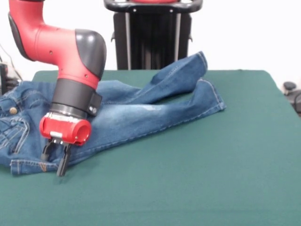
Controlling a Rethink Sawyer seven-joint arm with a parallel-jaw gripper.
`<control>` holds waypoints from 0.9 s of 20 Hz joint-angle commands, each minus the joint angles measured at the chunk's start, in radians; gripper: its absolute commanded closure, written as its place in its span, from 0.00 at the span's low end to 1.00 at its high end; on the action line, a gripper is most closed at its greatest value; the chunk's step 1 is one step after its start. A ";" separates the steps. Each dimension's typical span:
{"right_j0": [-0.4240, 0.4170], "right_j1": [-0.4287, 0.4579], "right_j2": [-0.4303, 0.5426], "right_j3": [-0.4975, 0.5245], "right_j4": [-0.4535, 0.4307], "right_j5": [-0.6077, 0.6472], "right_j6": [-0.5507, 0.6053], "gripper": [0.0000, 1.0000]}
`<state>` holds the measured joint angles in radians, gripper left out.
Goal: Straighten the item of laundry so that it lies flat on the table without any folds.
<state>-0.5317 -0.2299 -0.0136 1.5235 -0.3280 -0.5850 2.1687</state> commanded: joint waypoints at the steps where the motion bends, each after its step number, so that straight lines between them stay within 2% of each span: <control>1: 0.100 0.163 0.148 -0.149 0.099 0.059 0.131 0.00; 10: 0.148 0.229 0.122 -0.235 0.198 0.017 0.115 0.00; 16: 0.166 0.215 0.106 -0.227 0.234 0.033 0.117 0.00; 18: 0.189 0.205 0.078 -0.211 0.294 0.061 0.107 0.00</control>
<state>-0.4452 -0.1300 -0.0185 1.3517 -0.1288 -0.6292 2.1687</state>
